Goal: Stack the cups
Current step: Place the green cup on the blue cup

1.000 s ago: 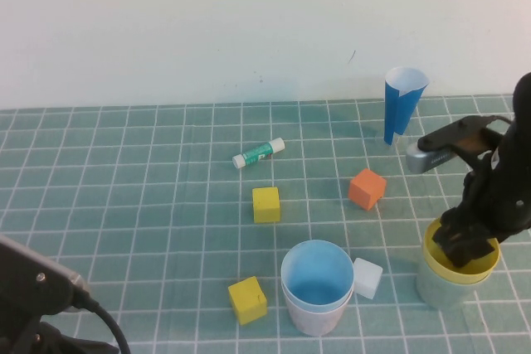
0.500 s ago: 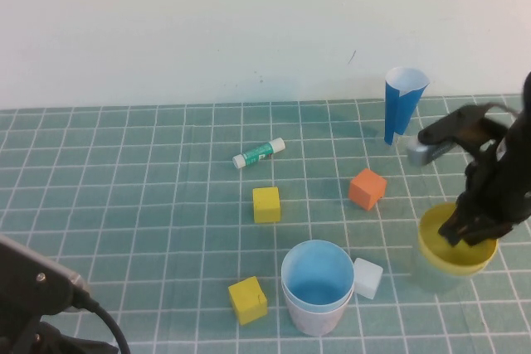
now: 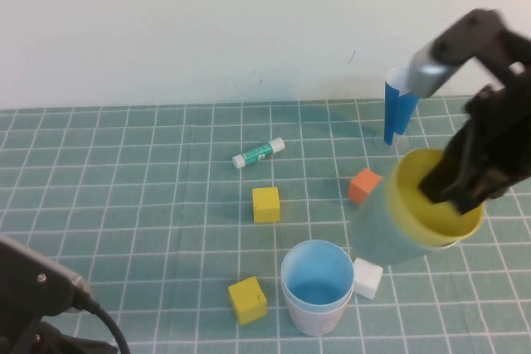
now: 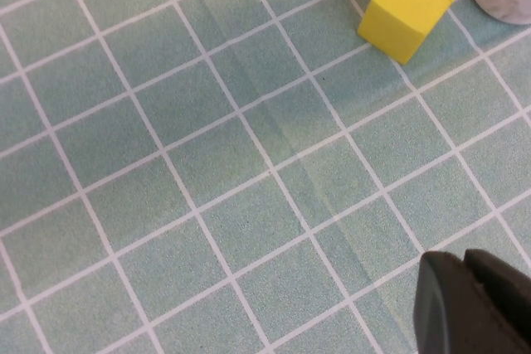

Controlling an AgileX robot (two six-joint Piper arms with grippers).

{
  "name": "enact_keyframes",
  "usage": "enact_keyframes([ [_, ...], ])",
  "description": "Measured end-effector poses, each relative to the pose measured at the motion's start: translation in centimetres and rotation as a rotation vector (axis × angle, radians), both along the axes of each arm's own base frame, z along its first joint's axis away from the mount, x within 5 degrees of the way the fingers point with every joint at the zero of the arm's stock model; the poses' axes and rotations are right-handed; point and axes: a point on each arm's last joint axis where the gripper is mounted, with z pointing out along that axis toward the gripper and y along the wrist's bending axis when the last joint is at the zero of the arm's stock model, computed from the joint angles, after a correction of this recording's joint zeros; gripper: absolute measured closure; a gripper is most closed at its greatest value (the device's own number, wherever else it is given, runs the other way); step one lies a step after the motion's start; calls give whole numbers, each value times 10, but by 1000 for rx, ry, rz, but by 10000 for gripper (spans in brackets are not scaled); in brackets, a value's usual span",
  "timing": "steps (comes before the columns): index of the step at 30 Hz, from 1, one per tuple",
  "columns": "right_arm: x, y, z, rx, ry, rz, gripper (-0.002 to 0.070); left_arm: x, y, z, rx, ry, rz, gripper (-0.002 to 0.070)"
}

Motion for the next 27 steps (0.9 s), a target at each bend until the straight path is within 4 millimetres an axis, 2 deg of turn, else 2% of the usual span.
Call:
enact_keyframes([
  [4,0,28,-15,-10,22,85,645,0,0,0,0,0,0,676],
  [8,11,56,-30,-26,48,137,645,0,0,0,0,0,0,676],
  [12,25,73,-37,-35,61,154,645,0,0,0,1,-1,-2,676],
  [17,40,80,-41,-101,98,163,645,0,0,0,9,-6,-13,676],
  [22,42,79,-54,-204,138,166,645,0,0,0,18,-12,-21,676],
  [27,42,80,-55,-217,129,159,645,1,0,0,19,-19,-24,676],
])
